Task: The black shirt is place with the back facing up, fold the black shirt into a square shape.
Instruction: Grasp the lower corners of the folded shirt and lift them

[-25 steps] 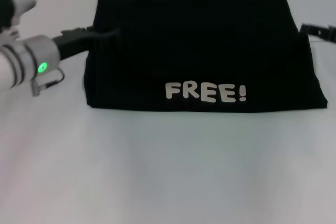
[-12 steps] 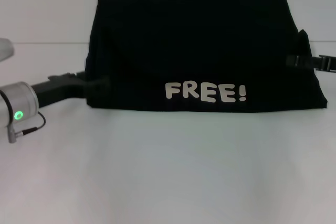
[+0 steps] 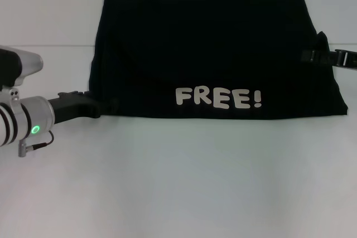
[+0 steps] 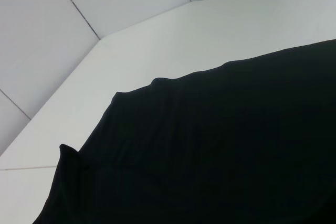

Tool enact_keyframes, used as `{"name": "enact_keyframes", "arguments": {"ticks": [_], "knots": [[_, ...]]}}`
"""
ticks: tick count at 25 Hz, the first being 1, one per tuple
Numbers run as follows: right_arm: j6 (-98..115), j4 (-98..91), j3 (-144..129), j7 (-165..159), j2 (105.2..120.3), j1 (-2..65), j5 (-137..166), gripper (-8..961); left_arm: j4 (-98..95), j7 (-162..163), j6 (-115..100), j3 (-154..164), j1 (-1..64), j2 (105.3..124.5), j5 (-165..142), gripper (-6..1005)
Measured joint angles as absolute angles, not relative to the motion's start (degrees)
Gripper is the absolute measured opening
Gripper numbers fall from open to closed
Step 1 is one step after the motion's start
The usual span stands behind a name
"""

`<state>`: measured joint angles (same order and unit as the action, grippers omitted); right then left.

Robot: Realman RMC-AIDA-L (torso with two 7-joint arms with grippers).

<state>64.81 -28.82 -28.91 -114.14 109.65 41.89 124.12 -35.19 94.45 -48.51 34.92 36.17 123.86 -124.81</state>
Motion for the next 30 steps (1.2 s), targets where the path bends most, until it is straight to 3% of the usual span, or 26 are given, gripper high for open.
{"name": "enact_keyframes", "arguments": {"ticks": [30], "knots": [[62.93,-28.27,-29.09,-114.34,109.57,41.5,124.1,767,-33.56,94.88,-45.49,38.72,36.87,123.92,-126.41,642]]}}
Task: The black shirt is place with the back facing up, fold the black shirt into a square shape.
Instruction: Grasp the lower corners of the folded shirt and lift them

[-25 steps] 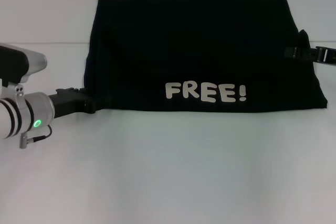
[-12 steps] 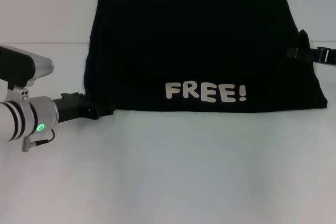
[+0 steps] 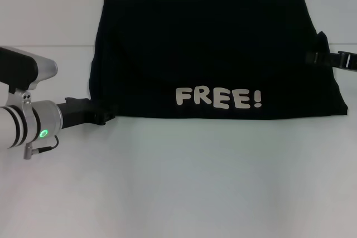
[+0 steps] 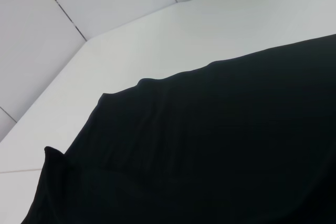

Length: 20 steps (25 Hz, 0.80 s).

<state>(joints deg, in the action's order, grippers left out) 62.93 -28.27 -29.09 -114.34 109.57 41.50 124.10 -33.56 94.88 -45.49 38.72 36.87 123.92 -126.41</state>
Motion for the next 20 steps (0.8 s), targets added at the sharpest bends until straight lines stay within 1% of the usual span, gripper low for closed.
{"name": "enact_keyframes", "arguments": {"ticks": [2,4,10,20], "knots": [[62.93,-28.22,-29.09,-114.35,109.57,41.39,124.1,767,-33.52,94.92,-45.39,38.75,37.0,123.91,-126.42,635],[62.93,-28.21,-29.09,-114.34,109.57,41.35,124.1,766,-33.45,95.08,-45.24,38.83,37.18,123.87,-126.68,400],[62.93,-28.21,-29.29,-114.38,109.47,41.32,124.1,764,-33.49,96.3,-44.95,38.91,37.44,123.77,-127.78,171],[61.93,-28.71,-30.41,-123.29,107.49,42.07,138.2,761,-34.42,96.41,-46.34,38.67,37.45,123.61,-127.81,11]]}}
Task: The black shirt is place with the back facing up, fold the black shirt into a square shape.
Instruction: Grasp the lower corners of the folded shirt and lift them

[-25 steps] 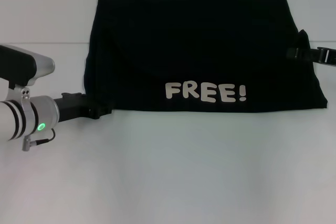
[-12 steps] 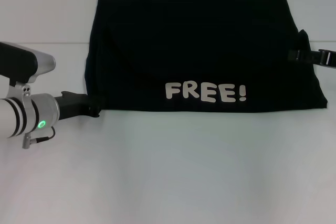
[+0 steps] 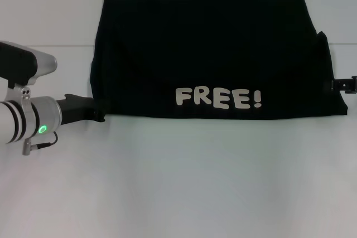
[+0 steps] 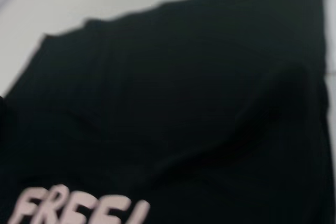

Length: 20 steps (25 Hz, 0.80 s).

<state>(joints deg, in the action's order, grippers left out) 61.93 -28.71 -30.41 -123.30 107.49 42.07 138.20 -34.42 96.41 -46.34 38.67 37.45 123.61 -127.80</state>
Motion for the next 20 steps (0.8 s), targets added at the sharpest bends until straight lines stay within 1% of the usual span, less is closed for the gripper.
{"name": "enact_keyframes", "arguments": {"ticks": [3,15,20], "knots": [[61.15,-28.29,-30.62,-123.83,107.45,42.07,139.05,760,-34.49,96.42,-46.48,38.67,37.55,123.55,-127.81,11],[52.19,-23.53,-33.05,-123.83,108.83,42.68,139.0,748,-34.17,96.42,-45.86,38.94,38.41,123.38,-127.81,11],[52.27,-23.5,-33.07,-123.3,108.98,42.59,138.77,736,-34.11,96.42,-45.74,39.02,38.65,123.29,-127.81,12]]}}
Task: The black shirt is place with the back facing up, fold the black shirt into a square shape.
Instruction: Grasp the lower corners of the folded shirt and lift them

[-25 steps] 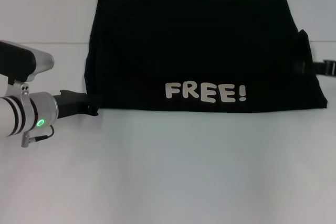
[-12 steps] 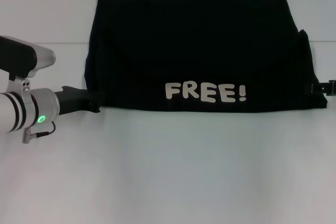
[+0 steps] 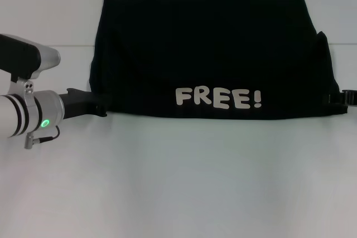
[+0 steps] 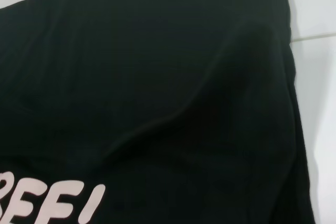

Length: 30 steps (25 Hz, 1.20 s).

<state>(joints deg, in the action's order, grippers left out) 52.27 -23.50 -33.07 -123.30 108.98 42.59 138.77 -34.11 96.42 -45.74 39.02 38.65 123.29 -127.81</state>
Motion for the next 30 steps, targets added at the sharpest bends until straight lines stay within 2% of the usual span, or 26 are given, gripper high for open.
{"name": "enact_keyframes", "arguments": {"ticks": [1,4,14,22,30], "knots": [[52.49,-23.48,-33.09,-123.12,109.0,42.58,138.78,733,-34.08,96.42,-45.7,39.03,38.67,123.27,-127.81,12],[52.88,-23.48,-32.86,-122.51,109.0,42.39,138.52,506,-33.94,96.42,-45.25,39.03,38.71,123.23,-127.81,12],[53.77,-24.08,-32.6,-120.98,108.97,41.44,137.16,51,-33.87,96.61,-45.0,38.64,38.62,123.22,-127.8,12],[61.12,-26.09,-32.43,-114.02,108.19,35.74,128.45,36,-39.83,102.69,-52.43,38.53,34.92,123.6,-128.96,11],[72.69,-32.64,-30.23,-108.96,108.77,28.63,127.32,35,-47.58,109.46,-74.56,36.54,28.78,124.08,-133.05,11]]}}
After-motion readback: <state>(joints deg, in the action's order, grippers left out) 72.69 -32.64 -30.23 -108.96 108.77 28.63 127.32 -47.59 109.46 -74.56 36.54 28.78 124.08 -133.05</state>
